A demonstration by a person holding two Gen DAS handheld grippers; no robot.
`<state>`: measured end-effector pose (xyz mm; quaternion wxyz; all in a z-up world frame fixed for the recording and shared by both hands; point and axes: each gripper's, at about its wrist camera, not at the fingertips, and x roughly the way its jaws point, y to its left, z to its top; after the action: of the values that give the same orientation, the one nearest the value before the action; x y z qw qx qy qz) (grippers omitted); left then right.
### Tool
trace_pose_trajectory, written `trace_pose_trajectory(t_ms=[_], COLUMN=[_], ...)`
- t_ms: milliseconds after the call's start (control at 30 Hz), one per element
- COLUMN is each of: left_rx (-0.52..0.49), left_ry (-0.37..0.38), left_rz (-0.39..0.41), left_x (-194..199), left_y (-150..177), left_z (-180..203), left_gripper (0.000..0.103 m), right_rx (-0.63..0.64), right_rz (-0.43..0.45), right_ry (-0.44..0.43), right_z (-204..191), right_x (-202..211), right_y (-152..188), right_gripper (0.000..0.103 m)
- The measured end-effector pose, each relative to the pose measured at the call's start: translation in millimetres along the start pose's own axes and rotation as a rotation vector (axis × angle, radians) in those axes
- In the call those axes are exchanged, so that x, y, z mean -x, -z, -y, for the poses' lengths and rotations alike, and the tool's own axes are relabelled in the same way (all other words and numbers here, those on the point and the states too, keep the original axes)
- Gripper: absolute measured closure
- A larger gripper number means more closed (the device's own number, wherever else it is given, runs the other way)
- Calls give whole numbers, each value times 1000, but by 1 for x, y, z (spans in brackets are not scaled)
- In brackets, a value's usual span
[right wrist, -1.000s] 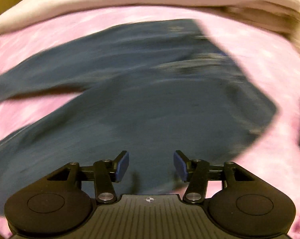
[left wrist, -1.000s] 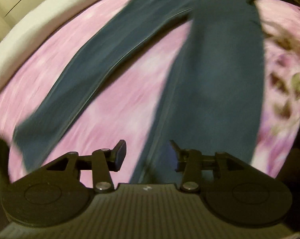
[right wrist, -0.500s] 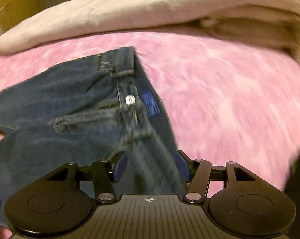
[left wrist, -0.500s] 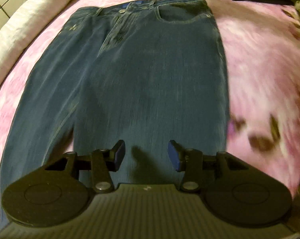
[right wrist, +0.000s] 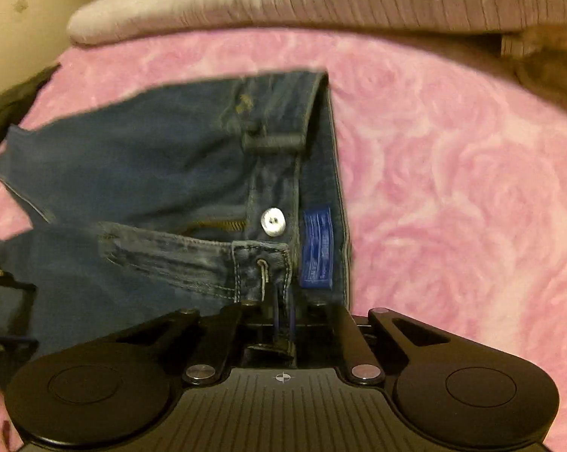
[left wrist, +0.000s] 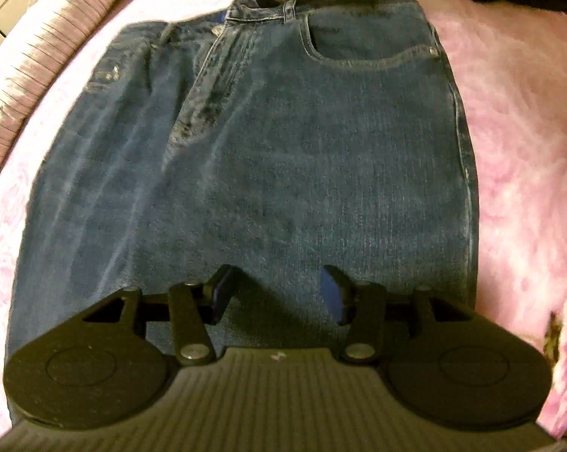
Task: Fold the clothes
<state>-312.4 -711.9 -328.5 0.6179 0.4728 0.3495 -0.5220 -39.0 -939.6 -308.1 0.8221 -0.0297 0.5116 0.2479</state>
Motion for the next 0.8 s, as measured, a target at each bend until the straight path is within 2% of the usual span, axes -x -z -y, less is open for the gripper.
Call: trace_pose_trajectory(t_ms=[133,233,367,433,467,533,633,800], left_rx=[41,71,95,113,118,127,127,141], left_ry=[-34,-34,-35,-37,-37,-37,-39,-37], left_rz=[32,16,1,5,9,16,25,31], left_x=[-1,-13,-25,-24,-24,-23,-19,-18], left_y=[-4,-7,-7,-7,-6,-4,-2,1], left_z=[-7,-11,-11,-11,-11,-11,-13,-15], left_gripper=[57,57,54,54,54,54,54,53], right_rx=[61,71,61,25,14,31,60,39], right_rz=[69,81,0,14,16,23,27,30], right_ry=[-28,-39,-44,-61,-70,-87,-103,-194], right_z=[-1,3,13,18,20,22,25,32], right_x=[13,-6,-51,-50,-48,-46,-48,-65], right_y=[-22,-37,-34,-34,-35,-38,-44,-49], right_gripper=[100,100,99,98,97,85,72,70])
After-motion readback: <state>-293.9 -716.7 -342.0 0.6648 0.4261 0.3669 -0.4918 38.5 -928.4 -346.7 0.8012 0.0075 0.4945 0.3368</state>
